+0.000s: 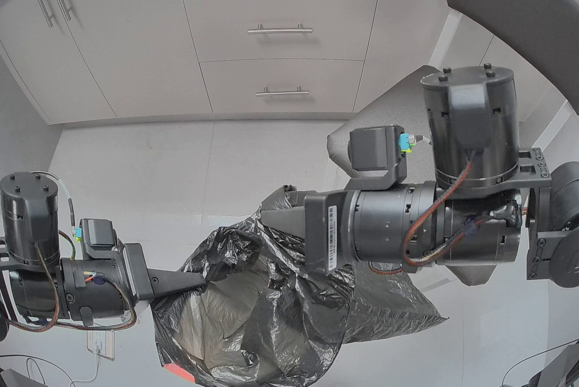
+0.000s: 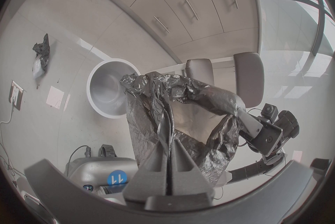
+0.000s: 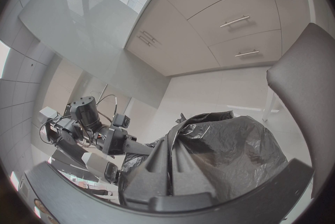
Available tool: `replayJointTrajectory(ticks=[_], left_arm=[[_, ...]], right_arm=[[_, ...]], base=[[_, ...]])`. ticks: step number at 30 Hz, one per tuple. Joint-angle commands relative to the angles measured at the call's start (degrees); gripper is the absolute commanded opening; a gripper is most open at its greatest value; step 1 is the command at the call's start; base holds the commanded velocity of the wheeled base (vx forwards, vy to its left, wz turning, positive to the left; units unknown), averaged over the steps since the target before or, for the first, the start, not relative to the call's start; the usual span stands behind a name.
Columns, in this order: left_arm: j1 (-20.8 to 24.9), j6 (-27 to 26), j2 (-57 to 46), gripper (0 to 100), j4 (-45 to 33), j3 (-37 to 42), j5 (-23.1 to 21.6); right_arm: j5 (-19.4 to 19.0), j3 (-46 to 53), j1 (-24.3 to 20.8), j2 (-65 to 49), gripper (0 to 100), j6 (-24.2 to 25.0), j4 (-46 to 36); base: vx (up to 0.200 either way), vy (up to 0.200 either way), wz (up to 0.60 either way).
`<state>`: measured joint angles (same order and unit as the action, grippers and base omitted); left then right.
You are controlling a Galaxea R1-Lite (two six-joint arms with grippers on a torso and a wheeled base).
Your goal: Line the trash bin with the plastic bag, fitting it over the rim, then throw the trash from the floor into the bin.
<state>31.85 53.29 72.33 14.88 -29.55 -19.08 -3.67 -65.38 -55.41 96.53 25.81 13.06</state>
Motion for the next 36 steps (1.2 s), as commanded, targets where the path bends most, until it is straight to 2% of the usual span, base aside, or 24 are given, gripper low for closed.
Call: replayJointTrajectory(ticks=[1, 8, 13, 17, 21, 29, 33, 34, 36], left_arm=[[1.28, 1.03, -3.60, 0, -0.65, 0.72, 0.01], [1.02, 1.03, -4.56, 0, -0.73, 2.92, 0.18], [0.31, 0.59, -3.77, 0, -0.38, 3.27, 0.27], [-3.38, -0.02, -2.54, 0, -0.21, 3.53, 0.18], [-5.84, -2.92, -2.45, 0, -0.03, 4.85, 0.09], [-9.88, -8.20, 3.08, 0, 2.52, 4.50, -0.08], [-11.46, -8.72, 5.54, 0, 4.63, 4.41, -0.17], [-13.40, -8.99, 9.76, 0, 8.32, 4.41, -0.08], [-14.63, -9.16, 12.22, 0, 10.16, 4.41, -0.08]], right_arm=[[-0.20, -0.10, -1.63, -1.69, 0, 0.03, -0.93], [-2.13, -0.01, -3.39, 0.15, 0, 2.23, -0.75], [-2.13, -1.33, -4.80, 3.76, 0, 2.41, -0.40], [-1.78, -4.49, -5.50, 8.86, 0, 2.67, -0.40], [-1.78, -6.60, -6.47, 10.97, 0, 3.20, -0.40], [-0.20, -11.53, -4.71, 16.68, 0, 3.28, -0.40], [0.51, -12.23, -3.83, 17.73, 0, 3.37, -0.40], [0.68, -12.32, -2.60, 18.61, 0, 3.37, -0.40], [0.77, -12.41, -1.90, 19.31, 0, 3.37, -0.40]], base=[[0.000, 0.000, 0.00], [0.000, 0.000, 0.00], [0.000, 0.000, 0.00], [0.000, 0.000, 0.00], [0.000, 0.000, 0.00], [0.000, 0.000, 0.00], [0.000, 0.000, 0.00], [0.000, 0.000, 0.00], [0.000, 0.000, 0.00]])
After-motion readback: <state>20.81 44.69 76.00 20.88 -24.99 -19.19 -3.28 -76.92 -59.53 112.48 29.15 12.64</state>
